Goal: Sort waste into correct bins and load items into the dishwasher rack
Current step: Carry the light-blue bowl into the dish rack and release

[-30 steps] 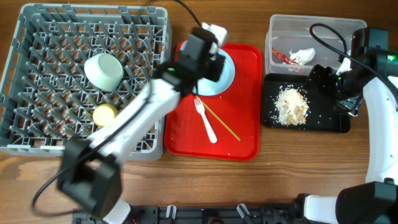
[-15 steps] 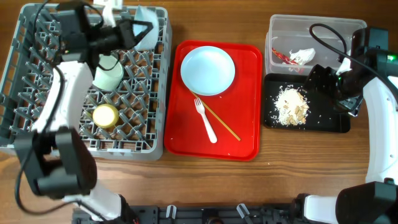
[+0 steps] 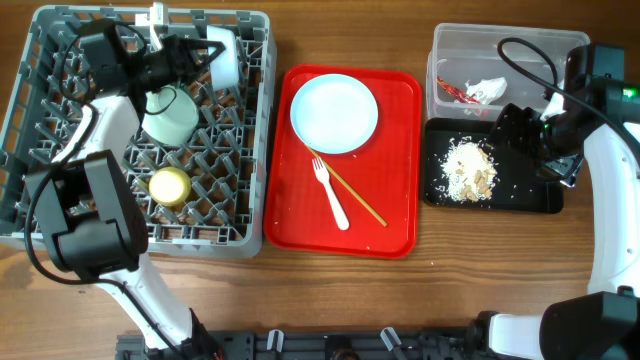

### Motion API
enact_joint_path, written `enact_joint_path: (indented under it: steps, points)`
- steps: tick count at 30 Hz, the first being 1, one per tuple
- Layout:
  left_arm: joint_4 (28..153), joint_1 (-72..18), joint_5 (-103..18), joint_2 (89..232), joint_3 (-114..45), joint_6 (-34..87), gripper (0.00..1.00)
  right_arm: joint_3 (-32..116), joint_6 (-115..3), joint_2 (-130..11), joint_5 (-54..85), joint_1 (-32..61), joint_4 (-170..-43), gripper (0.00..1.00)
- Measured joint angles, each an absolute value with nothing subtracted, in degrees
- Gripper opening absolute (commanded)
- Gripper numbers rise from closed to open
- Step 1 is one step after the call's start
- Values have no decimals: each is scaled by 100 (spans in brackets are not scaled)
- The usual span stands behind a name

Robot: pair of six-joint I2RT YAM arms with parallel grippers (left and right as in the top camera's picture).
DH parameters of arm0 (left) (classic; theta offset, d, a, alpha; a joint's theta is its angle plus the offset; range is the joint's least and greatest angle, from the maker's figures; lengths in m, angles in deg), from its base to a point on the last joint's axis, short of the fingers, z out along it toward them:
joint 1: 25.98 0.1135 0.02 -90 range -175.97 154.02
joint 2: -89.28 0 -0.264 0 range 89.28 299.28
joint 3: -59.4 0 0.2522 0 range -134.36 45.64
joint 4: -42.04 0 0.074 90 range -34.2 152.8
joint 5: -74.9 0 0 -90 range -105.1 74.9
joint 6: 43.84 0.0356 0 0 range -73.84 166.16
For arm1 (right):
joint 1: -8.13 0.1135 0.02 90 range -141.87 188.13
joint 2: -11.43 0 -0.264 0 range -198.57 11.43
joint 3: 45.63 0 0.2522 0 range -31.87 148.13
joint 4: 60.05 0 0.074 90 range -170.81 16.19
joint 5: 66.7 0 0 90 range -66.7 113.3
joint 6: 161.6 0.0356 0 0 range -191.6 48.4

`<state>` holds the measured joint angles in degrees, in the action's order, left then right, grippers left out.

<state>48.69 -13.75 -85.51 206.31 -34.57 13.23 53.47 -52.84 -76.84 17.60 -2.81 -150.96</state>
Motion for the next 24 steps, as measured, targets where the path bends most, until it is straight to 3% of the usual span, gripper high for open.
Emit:
enact_joint_path:
  steps: [24]
  points:
    - [4410,-1375,-8440,20651,-3457,1102,4,5347,-5284,-7684,1756,-281,-15096,100]
